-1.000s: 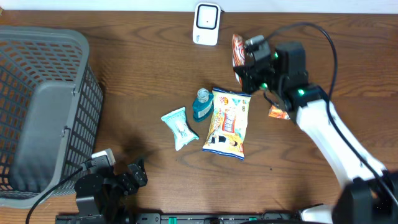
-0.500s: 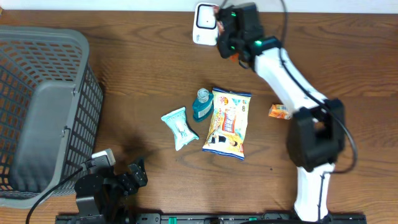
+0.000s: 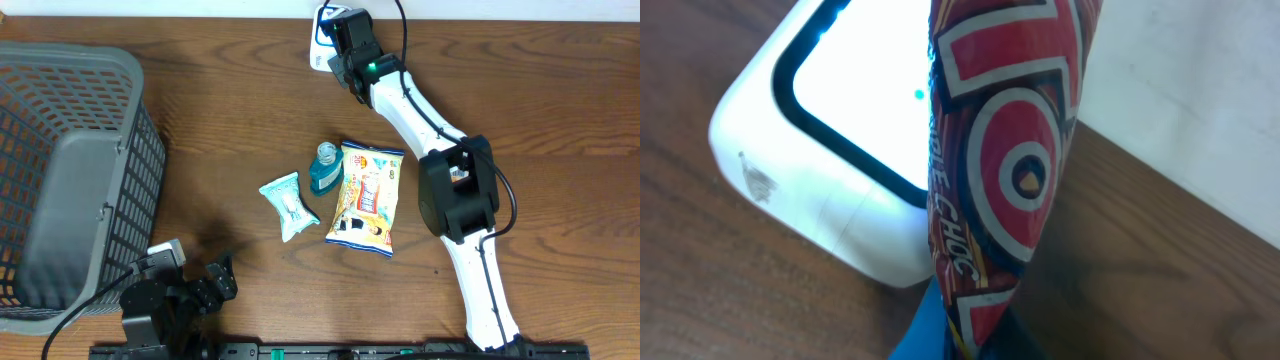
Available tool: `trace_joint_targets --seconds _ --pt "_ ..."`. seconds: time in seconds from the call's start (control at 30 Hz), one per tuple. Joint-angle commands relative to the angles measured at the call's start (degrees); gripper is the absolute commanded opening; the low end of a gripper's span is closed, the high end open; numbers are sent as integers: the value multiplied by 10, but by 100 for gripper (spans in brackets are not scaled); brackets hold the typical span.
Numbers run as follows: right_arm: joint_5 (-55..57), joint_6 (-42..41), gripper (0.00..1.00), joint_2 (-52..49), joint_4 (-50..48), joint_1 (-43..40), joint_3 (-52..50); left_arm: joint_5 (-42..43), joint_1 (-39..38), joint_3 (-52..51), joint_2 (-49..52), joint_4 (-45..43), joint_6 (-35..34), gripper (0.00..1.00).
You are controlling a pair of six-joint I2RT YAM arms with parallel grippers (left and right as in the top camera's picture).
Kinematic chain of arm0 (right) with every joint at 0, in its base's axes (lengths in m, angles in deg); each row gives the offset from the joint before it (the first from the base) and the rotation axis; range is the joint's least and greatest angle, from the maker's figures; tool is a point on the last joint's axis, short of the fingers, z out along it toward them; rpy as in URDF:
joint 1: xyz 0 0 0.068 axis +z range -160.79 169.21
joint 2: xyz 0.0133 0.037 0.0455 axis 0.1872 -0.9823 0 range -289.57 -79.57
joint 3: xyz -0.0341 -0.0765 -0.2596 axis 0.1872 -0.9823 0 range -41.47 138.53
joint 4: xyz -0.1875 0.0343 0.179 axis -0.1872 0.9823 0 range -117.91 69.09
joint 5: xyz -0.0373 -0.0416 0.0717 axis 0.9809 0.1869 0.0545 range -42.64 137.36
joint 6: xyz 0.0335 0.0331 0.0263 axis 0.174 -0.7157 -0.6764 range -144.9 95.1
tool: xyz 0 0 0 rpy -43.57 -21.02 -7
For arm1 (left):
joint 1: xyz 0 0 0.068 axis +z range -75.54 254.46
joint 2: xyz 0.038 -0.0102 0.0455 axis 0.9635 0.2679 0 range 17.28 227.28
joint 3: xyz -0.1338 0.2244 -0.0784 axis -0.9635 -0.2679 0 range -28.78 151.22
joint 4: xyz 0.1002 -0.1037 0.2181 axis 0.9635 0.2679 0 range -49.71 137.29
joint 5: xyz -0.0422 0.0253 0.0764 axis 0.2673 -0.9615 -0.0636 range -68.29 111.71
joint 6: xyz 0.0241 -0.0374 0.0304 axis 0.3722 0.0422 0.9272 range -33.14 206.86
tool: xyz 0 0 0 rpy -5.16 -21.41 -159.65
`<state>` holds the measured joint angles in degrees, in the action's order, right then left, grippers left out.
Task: Scan the item barcode
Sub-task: 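Lift the chocolate bar with the right gripper and hold it at the scanner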
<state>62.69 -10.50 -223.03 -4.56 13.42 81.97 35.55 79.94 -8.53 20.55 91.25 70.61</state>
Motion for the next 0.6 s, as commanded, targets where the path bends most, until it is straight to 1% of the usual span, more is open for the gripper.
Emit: trace_joint_targets --seconds 0.0,0.13,0.37,0.5,0.57 --pt "21 7 1 2 -12 4 25 7 2 0 1 0 7 98" --pt "4 6 1 2 -13 7 25 7 2 0 1 0 7 98" --pt "-37 -23 1 1 -35 10 25 7 2 0 1 0 7 98" --pt "-14 -47 1 2 -26 16 25 7 2 0 1 0 7 98" --pt "7 -70 1 4 1 16 32 7 2 0 1 0 7 98"
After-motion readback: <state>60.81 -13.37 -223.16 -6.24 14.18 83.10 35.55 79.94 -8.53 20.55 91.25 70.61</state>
